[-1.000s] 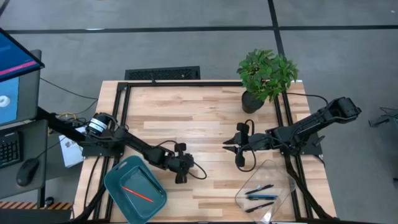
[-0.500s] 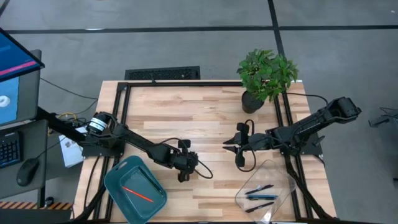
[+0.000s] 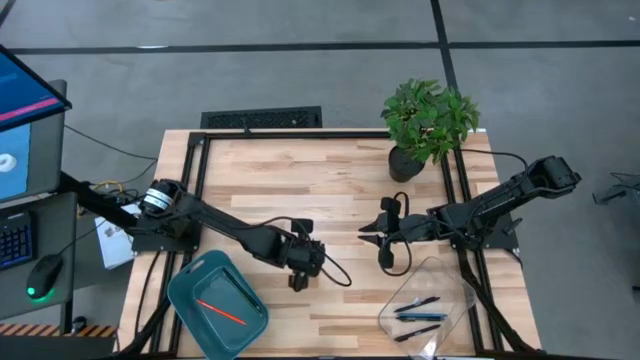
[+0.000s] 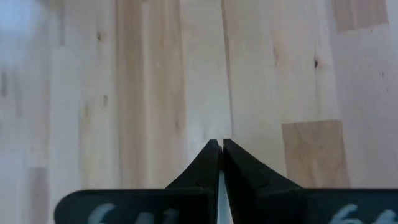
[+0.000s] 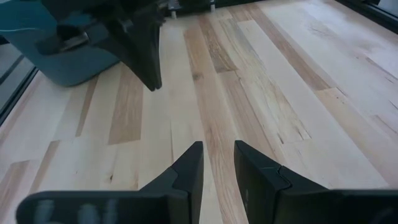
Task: Sort pens & pencils
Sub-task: Put the white pencil in the blue bin
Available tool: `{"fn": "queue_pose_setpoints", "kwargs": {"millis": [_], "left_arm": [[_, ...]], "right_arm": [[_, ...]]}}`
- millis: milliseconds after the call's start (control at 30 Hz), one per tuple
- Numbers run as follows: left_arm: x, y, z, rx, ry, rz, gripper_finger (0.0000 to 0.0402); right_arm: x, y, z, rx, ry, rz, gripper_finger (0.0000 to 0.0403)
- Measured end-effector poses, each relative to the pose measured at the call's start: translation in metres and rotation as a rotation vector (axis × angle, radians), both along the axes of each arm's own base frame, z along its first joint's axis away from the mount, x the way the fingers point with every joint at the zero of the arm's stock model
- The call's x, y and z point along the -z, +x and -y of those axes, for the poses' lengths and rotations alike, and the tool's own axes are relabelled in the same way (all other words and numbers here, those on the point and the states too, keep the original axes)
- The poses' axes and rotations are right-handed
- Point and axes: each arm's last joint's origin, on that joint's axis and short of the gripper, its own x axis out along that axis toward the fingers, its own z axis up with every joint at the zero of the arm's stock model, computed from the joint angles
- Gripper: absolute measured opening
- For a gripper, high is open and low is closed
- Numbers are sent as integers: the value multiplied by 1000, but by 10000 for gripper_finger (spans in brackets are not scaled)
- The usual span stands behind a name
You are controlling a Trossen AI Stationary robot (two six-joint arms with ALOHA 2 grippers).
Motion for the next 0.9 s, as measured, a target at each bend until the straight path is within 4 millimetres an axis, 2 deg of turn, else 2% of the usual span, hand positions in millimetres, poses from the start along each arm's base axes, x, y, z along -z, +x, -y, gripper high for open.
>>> {"fn": "queue_pose_setpoints", "kwargs": {"millis": [367, 567, 733, 900], "left_arm": [[-50, 11, -8, 27, 41, -12, 0], [-69, 12, -9, 36, 73, -7, 0], [-70, 12, -9, 42, 65, -19, 0], [-69, 6, -1, 71, -28, -72, 0]], "right_arm": [[0, 0, 0, 0, 0, 0, 113], [0, 0, 0, 0, 0, -1, 113], [0, 0, 0, 0, 0, -1, 113], [0, 0, 0, 0, -1, -4, 113]]}}
